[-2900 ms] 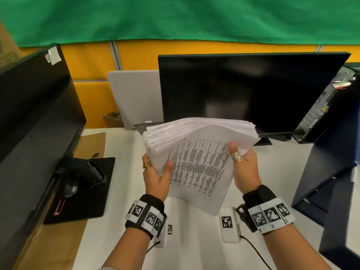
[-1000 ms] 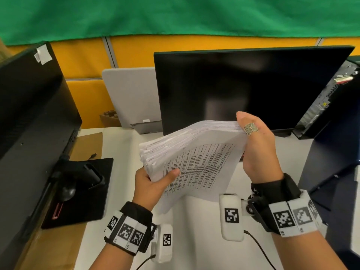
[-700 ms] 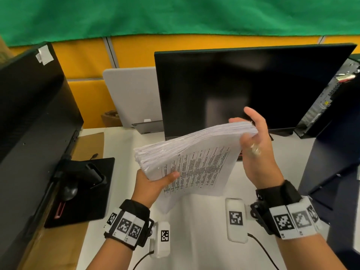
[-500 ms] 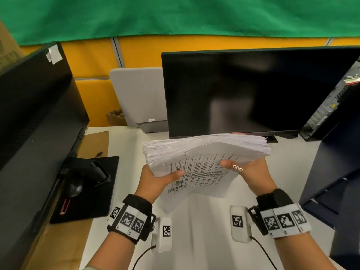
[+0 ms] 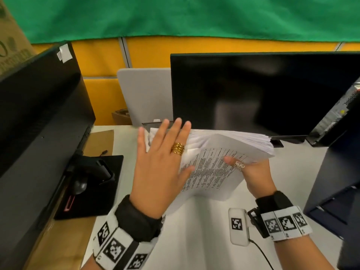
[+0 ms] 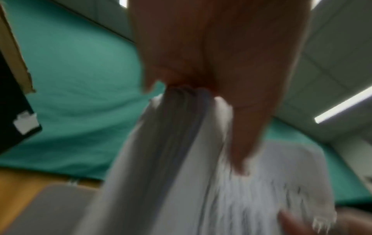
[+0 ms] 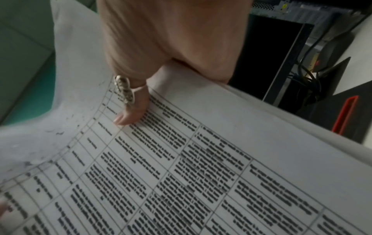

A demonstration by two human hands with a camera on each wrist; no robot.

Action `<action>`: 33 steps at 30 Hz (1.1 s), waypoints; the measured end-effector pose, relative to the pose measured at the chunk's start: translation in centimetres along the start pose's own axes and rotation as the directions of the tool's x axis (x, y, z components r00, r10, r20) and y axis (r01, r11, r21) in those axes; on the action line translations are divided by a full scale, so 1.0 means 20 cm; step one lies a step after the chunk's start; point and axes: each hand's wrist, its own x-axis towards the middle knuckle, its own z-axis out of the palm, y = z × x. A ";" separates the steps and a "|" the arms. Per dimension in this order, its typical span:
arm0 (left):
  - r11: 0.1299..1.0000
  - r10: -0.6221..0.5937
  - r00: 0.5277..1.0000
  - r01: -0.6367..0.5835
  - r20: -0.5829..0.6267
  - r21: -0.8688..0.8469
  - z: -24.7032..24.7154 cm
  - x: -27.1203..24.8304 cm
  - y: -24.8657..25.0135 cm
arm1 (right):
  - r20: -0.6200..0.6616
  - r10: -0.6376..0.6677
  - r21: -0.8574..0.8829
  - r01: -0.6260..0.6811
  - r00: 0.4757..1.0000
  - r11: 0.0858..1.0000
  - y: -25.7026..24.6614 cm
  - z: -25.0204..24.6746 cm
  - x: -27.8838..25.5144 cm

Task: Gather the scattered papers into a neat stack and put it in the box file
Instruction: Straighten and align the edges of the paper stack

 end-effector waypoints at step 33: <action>0.191 -0.632 0.699 0.560 0.335 -0.806 0.15 -0.10 -0.61 | -0.010 0.062 -0.318 -0.062 0.998 0.946 0.01 -0.04 -0.07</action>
